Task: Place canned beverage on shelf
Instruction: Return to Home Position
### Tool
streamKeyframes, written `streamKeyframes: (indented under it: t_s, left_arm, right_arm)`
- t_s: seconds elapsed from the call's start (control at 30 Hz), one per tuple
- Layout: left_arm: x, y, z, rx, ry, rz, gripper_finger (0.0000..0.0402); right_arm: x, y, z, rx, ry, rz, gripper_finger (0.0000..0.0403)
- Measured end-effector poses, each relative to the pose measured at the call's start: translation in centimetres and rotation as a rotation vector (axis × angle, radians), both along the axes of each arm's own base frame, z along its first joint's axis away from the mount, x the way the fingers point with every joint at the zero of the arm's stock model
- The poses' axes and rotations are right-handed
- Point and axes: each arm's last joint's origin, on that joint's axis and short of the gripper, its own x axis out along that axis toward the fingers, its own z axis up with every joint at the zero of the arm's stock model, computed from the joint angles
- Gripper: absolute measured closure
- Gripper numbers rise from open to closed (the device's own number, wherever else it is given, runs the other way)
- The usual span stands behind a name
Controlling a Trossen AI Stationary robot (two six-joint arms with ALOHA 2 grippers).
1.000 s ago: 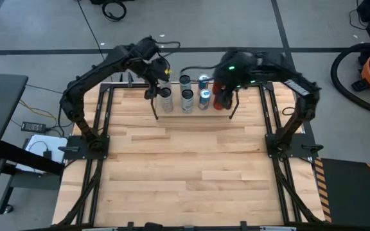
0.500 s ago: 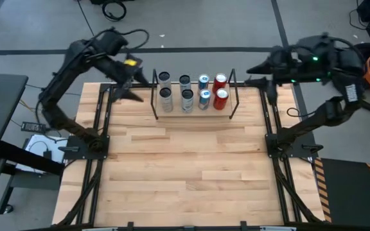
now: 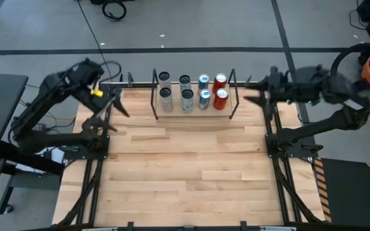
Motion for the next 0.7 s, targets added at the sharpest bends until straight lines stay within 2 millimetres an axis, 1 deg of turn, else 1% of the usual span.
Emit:
streamKeyframes:
  t_s: [0.13, 0.23, 0.4, 0.47, 0.6, 0.7]
  left_arm:
    - [-1.5, -1.2, -3.3, -0.02, -0.016, -0.012, 0.0086]
    - [-2.0, -1.7, -5.8, -0.047, -0.057, -0.024, 0.0086]
    - [-1.6, -1.5, -10.2, -0.127, -0.114, 0.01, 0.0086]
    - [-1.1, -1.1, -12.0, -0.175, -0.128, 0.043, 0.0086]
    - [-0.5, -0.5, -15.7, -0.239, -0.126, 0.133, 0.0086]
    - [0.0, 0.0, -17.4, -0.26, -0.153, 0.226, 0.0086]
  right_arm:
    - [1.0, 0.4, -4.9, 0.017, -0.047, 0.075, 0.0208]
    - [2.1, 0.6, -8.8, 0.024, -0.075, 0.126, 0.0208]
    - [3.9, 0.8, -15.9, 0.043, -0.107, 0.131, 0.0208]
    - [4.4, 0.8, -18.3, 0.061, -0.13, 0.126, 0.0208]
    - [4.7, 0.8, -21.9, 0.096, -0.178, 0.117, 0.0209]
    - [4.6, 0.9, -23.2, 0.095, -0.23, 0.121, 0.0208]
